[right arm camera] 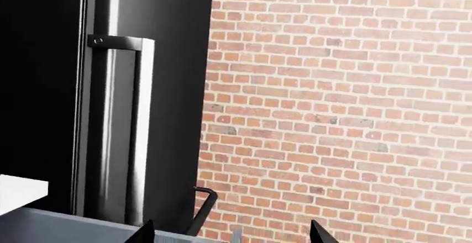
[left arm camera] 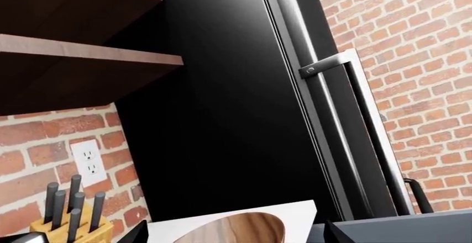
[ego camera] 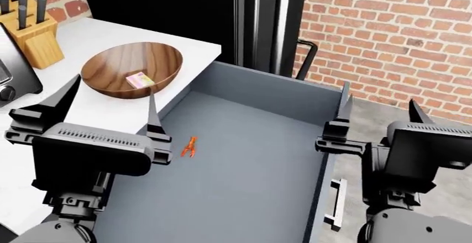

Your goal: Place the bar in the bowl and close the drawer.

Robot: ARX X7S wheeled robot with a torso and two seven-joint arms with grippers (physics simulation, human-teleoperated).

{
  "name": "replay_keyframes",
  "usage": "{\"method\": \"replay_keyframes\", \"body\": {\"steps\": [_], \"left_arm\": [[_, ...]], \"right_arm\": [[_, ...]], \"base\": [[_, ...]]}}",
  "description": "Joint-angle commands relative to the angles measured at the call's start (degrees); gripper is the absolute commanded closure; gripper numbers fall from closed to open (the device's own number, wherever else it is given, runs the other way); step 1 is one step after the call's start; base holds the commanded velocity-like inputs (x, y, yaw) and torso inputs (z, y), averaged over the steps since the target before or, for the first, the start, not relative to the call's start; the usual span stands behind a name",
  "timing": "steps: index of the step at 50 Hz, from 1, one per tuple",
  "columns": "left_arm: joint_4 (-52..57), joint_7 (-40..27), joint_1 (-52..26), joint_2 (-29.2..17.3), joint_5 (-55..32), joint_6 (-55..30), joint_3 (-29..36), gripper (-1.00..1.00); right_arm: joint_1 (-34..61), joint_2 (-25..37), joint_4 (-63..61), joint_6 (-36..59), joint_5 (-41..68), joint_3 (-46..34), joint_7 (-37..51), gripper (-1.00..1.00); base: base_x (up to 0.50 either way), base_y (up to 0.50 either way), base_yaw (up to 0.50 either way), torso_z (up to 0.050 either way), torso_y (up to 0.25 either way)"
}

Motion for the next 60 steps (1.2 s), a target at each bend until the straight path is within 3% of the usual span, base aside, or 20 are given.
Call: {"method": "replay_keyframes", "body": {"steps": [1,8,12,27,41,54,60], "left_arm": [[-0.29,-0.04,0.31,0.07,0.4,0.48,0.25,-1.0],[-0.44,-0.22,0.79,0.07,0.71,0.93,0.34,-1.0],[-0.74,-0.13,0.91,0.22,0.94,1.25,0.53,-1.0],[-2.25,0.34,1.08,0.72,1.73,2.24,1.21,-1.0],[-2.76,0.55,0.67,1.05,2.06,2.01,1.78,-1.0],[-2.68,0.69,0.77,1.06,1.93,2.23,1.82,-1.0],[-2.6,0.76,0.7,1.12,1.87,2.19,1.93,-1.0]], "right_arm": [[-5.34,2.82,3.6,-3.56,0.0,-0.26,2.71,-1.0],[-9.92,4.86,5.59,-6.23,-0.49,-0.68,6.31,-1.0],[-15.19,5.17,9.31,-14.56,-0.63,0.28,7.96,-1.0],[-28.25,-0.98,29.0,-28.67,12.73,4.64,8.78,-1.0],[-35.69,-4.5,36.17,-30.91,15.12,11.0,8.23,-1.0],[-35.84,-11.04,44.53,-33.97,21.8,12.45,-11.17,-1.0],[-32.75,-13.74,49.2,-29.11,21.37,9.95,-19.72,-1.0]], "base": [[0.0,0.0,0.0,0.0,0.0],[0.0,0.0,0.0,0.0,0.0],[0.0,0.0,0.0,0.0,0.0],[0.0,0.0,0.0,0.0,0.0],[0.0,0.0,0.0,0.0,0.0],[0.0,0.0,0.0,0.0,0.0],[0.0,0.0,0.0,0.0,0.0]]}}
